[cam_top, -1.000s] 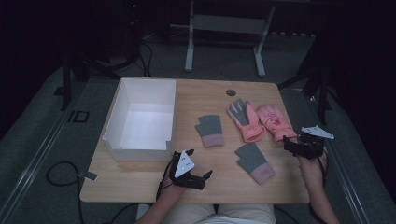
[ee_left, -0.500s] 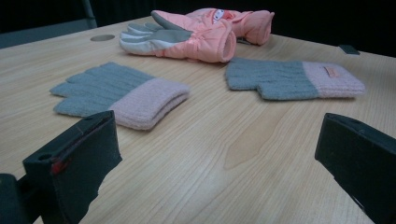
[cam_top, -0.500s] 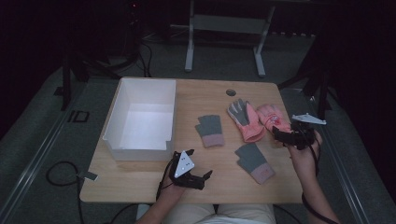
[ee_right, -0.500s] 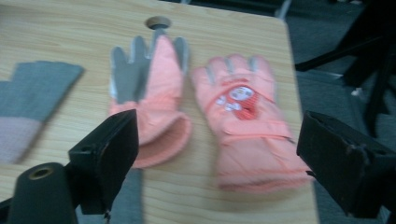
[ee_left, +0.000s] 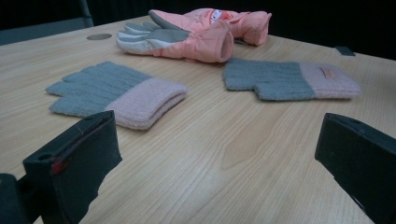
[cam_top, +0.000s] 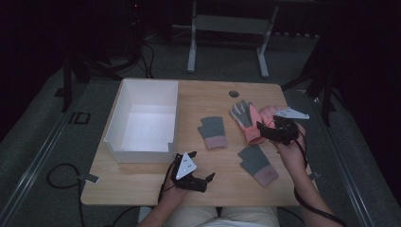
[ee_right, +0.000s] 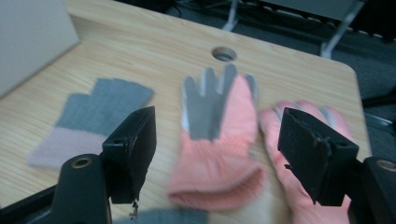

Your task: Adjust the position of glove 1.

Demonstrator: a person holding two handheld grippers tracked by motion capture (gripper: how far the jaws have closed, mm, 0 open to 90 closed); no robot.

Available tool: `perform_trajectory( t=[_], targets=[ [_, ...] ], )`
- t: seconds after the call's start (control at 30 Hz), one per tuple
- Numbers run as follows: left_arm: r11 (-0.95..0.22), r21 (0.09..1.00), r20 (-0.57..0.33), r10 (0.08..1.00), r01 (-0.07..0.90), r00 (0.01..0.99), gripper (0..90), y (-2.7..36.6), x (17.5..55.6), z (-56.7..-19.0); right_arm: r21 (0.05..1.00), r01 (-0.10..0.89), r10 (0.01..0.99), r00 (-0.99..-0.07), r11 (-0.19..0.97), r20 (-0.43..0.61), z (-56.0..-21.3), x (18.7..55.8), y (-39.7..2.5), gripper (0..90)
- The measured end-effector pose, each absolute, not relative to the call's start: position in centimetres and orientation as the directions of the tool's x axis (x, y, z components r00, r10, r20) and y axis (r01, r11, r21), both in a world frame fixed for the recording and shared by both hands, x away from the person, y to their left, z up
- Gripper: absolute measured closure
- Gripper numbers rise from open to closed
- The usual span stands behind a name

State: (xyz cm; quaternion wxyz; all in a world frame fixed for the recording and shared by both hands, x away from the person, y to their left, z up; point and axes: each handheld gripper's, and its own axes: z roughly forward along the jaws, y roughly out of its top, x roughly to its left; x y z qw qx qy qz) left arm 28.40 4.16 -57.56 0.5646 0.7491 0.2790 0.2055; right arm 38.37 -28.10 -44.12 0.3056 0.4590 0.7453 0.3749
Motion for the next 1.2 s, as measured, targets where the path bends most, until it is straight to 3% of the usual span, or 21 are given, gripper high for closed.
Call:
perform_trajectory(
  t=[0.47,1.0,1.2],
  targets=[
    [-0.216,0.959,0.0,0.651,0.185,0.759,0.0,4.1,28.4,-57.5,0.82,0.445,0.845,-0.528,0.361,-0.086,-45.2,40.1,-22.2,33.5],
    [-0.202,0.961,-0.013,0.652,0.19,0.758,0.0,4.2,28.5,-57.6,0.783,0.472,0.818,-0.57,0.406,-0.08,-47.8,42.1,-16.6,36.8],
    [-0.196,0.962,-0.012,0.66,0.188,0.751,0.0,4.2,28.4,-57.6,0.739,0.524,0.817,-0.574,0.424,-0.061,-49.3,43.0,-15.2,40.5]
  ],
)
